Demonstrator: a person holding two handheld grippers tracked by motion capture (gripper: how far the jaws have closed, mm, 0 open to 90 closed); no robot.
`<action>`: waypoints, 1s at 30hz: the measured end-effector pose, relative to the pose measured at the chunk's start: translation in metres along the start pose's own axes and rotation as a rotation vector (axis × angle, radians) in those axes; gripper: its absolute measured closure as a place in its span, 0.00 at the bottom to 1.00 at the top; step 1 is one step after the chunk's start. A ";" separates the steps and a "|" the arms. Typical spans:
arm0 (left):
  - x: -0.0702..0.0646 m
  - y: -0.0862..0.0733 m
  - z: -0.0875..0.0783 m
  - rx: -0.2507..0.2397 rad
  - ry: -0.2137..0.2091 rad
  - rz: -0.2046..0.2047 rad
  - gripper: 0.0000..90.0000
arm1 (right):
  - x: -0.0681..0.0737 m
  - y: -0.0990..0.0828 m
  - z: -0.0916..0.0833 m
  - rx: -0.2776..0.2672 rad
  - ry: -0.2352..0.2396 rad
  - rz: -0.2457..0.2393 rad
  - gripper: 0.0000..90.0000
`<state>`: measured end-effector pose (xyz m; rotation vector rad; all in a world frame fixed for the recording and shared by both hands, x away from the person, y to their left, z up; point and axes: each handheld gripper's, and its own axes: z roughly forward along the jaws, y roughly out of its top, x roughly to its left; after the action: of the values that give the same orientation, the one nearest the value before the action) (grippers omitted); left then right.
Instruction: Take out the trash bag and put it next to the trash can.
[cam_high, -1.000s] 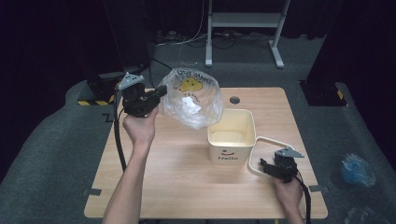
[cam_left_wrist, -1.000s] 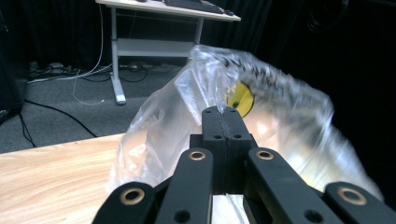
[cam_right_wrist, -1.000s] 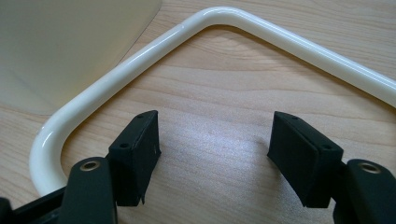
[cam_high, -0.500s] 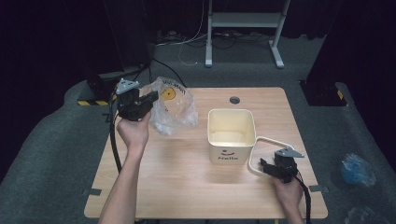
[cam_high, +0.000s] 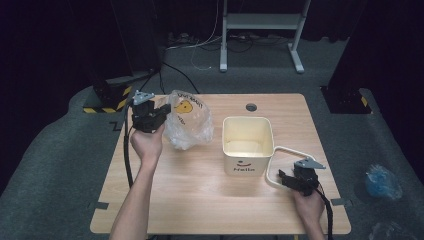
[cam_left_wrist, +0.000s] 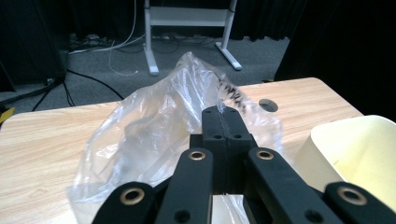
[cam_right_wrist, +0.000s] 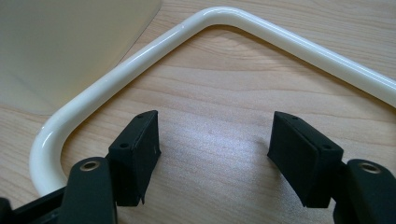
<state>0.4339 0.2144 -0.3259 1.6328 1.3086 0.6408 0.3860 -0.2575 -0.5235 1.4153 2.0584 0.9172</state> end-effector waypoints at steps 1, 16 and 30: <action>0.000 0.000 0.002 0.002 -0.001 0.000 1.00 | 0.000 0.000 0.000 0.000 0.000 -0.001 0.37; 0.002 -0.012 0.034 0.037 0.024 0.008 0.99 | 0.000 0.000 0.000 -0.001 0.001 -0.003 0.37; 0.002 -0.032 0.051 0.123 0.053 0.026 0.89 | 0.000 0.000 0.000 -0.001 0.001 -0.002 0.37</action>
<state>0.4619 0.1997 -0.3770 1.7446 1.3913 0.6340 0.3861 -0.2576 -0.5236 1.4121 2.0597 0.9173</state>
